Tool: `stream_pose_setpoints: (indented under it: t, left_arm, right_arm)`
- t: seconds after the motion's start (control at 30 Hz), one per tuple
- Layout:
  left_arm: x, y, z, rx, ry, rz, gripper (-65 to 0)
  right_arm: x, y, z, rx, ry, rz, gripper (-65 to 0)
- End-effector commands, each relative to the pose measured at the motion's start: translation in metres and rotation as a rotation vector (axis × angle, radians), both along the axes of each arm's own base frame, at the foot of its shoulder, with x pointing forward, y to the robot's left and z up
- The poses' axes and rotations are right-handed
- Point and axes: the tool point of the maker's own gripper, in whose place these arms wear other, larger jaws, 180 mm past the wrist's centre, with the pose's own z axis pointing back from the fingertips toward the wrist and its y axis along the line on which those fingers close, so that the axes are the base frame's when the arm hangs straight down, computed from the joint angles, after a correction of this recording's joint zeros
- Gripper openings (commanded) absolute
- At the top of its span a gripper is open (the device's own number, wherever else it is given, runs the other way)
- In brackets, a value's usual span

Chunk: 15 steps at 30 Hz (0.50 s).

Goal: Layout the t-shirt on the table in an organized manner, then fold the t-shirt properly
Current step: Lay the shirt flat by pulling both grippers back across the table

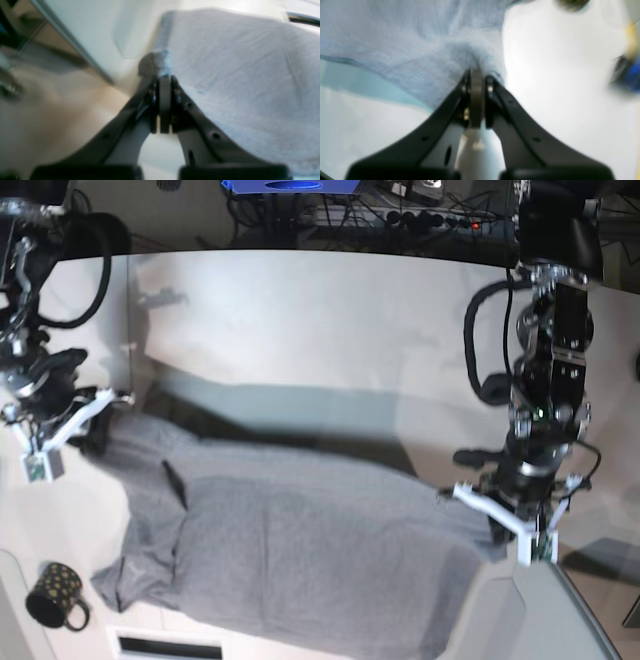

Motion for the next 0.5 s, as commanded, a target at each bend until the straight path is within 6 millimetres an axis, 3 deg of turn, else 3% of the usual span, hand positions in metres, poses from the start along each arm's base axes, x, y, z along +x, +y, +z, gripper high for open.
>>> stream_pose_setpoints:
  t: [0.0, 0.1, 0.23, 0.33, 0.47]
  left_arm:
    - [-0.010, 0.022, -0.004, 0.032, 0.002, 0.054, -65.0]
    - [-0.048, 0.043, -0.047, 0.051, 0.095, 0.101, -65.0]
    - [-0.089, 0.063, -0.102, 0.086, 0.216, 0.132, -65.0]
    - [-0.111, 0.074, -0.132, 0.108, 0.273, 0.146, -65.0]
    - [-0.126, 0.080, -0.151, 0.117, 0.314, 0.158, -65.0]
  right_arm:
    - [-0.004, 0.006, 0.002, 0.029, -0.023, -0.004, -64.8]
    - [-0.038, 0.017, -0.046, 0.097, 0.108, -0.042, -64.8]
    - [-0.067, 0.012, -0.099, 0.135, 0.240, -0.088, -64.8]
    - [-0.077, 0.008, -0.117, 0.145, 0.273, -0.112, -64.8]
    - [-0.092, 0.002, -0.124, 0.131, 0.304, -0.116, -64.8]
